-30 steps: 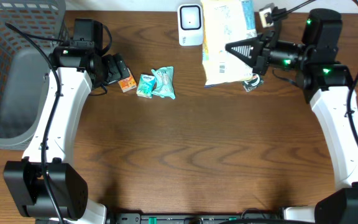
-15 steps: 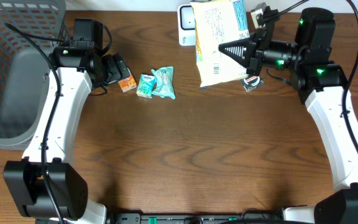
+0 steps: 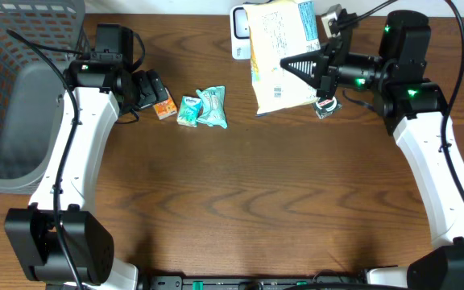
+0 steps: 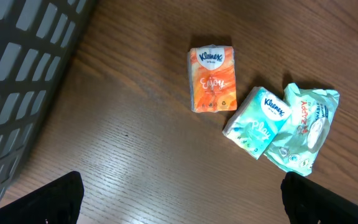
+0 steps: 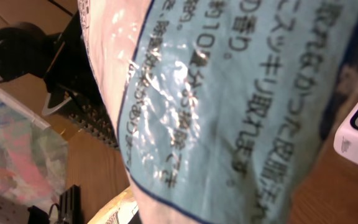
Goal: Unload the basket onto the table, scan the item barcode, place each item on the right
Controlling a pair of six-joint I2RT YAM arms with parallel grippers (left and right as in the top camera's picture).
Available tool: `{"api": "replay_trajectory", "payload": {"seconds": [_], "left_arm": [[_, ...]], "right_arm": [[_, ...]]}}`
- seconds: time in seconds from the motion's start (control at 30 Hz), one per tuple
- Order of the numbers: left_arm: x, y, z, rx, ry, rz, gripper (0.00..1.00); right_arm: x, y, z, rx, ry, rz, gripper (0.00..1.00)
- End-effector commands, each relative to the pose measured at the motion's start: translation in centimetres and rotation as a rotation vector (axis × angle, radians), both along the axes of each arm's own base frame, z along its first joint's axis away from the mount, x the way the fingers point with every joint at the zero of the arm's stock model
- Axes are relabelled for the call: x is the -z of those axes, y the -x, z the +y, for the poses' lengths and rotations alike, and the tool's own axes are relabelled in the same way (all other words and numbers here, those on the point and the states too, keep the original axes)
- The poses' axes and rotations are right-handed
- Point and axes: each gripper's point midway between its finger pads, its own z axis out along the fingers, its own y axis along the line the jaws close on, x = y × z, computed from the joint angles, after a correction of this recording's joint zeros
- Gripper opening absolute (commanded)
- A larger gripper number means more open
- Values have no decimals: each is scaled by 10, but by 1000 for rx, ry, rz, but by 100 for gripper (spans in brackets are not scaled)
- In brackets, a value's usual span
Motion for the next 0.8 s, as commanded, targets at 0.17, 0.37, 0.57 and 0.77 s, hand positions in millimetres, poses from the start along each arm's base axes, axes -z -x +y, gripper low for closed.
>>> {"api": "replay_trajectory", "payload": {"seconds": [0.17, 0.37, 0.57, 0.77], "left_arm": [[0, -1, 4, -3, -14, 2, 100], [0, -1, 4, -3, -14, 2, 100], [0, -1, 4, -2, -15, 2, 100], [0, -1, 4, -3, -14, 2, 100]], "right_arm": [[7, -5, 0, 88, 72, 15, 1], [57, -40, -36, 477, 341, 112, 1], [118, -53, -87, 908, 802, 134, 1], [181, -53, -105, 1046, 1193, 109, 1]]}}
